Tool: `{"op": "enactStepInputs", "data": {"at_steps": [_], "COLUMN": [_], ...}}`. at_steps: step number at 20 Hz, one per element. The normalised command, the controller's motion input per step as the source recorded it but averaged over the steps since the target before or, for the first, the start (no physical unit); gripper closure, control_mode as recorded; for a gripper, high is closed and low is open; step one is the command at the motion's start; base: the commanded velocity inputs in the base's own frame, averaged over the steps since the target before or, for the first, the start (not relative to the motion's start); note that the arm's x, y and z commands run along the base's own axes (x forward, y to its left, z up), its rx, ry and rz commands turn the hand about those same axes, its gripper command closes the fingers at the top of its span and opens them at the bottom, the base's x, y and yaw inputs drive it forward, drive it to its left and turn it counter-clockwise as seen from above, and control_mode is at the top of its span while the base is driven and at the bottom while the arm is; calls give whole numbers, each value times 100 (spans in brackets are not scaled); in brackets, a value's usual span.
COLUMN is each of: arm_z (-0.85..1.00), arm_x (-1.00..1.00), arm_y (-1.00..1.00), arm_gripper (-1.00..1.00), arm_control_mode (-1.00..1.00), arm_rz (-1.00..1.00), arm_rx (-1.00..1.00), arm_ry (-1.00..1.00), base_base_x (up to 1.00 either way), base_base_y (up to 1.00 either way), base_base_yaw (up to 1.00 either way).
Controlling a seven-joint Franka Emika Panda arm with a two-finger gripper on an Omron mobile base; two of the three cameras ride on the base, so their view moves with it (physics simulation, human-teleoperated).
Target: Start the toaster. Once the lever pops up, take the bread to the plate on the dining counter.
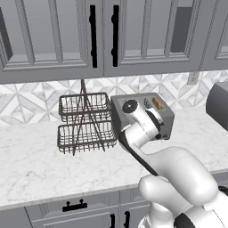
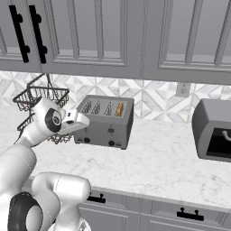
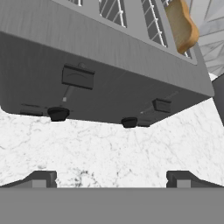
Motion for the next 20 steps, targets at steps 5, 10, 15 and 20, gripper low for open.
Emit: {"op": "enactStepInputs", "data": {"at_steps": [5,10,15,20], "arm_z": [0,0,0,0], "arm_x": [0,0,0,0], "arm_y": [0,0,0,0], "arm_gripper": [-100,-100,-100,-100], "arm_control_mode": [-100,-100,-100,-100], "arm_rz": [0,0,0,0], "arm_rx": [0,0,0,0], "arm_ry": [0,0,0,0], "base_base_x": [0,0,0,0], "base_base_y": [0,0,0,0], "base_base_yaw": [0,0,0,0]}}
